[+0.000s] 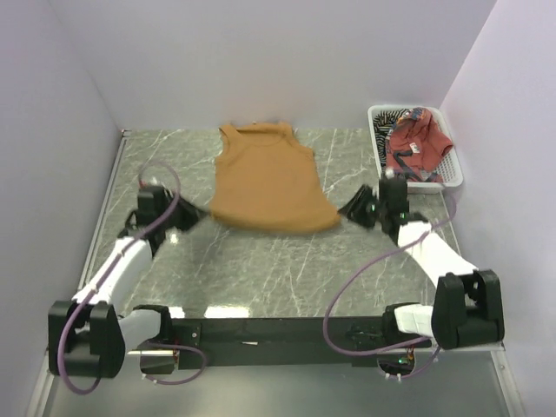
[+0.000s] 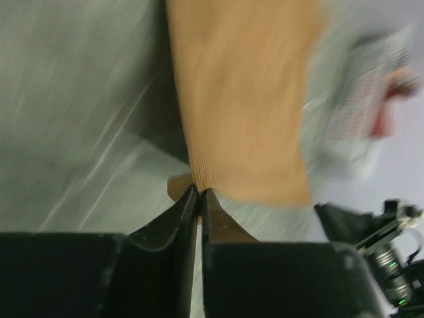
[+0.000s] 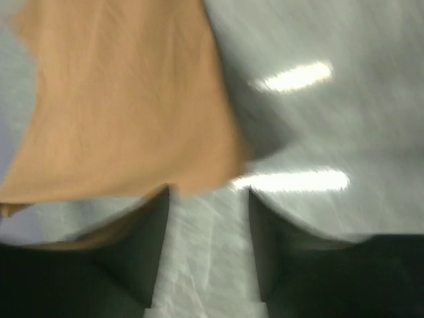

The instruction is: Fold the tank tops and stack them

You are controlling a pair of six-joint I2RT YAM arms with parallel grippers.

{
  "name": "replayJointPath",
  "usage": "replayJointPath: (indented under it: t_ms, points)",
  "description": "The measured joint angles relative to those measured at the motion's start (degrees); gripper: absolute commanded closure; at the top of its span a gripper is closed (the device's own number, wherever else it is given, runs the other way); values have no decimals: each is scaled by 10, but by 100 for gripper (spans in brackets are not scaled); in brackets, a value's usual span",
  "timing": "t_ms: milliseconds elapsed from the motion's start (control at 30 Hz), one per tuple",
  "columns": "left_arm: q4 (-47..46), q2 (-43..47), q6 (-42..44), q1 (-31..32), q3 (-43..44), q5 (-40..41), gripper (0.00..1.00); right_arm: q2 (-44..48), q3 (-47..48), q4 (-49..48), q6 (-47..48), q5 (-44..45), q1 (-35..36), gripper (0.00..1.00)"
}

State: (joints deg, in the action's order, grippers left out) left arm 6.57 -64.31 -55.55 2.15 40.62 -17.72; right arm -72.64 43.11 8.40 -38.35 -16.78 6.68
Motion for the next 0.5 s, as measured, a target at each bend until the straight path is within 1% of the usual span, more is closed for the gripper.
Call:
replayJointPath:
  t_ms: [33, 67, 100, 133, 200, 300, 367, 433, 467, 500]
  points:
    - [23, 10, -6, 10, -32, 0, 83, 9, -21, 15, 2, 3, 0, 37]
    - [56, 32, -14, 26, -66, 0, 65, 31, -56, 31, 5, 8, -1, 34]
    - [81, 53, -16, 38, -87, 1, 57, 58, -83, 53, 5, 13, -1, 31]
    - [107, 84, -24, 51, -106, 1, 44, 81, -99, 71, 4, 18, -1, 26]
    - [148, 139, -38, 69, -117, 7, 40, 136, -118, 105, 7, 31, -1, 25]
    - [188, 202, -42, 77, -108, 31, 35, 200, -111, 128, 11, 56, -1, 25]
    - [207, 211, -38, 78, -90, 60, 35, 223, -103, 136, 12, 77, 12, 27]
    - [218, 192, -34, 78, -59, 92, 35, 224, -84, 142, 10, 104, 49, 32]
    - [217, 174, -32, 78, -43, 105, 40, 212, -67, 147, 7, 130, 90, 32]
    - [214, 146, -27, 77, -23, 119, 42, 196, -51, 146, 2, 145, 134, 34]
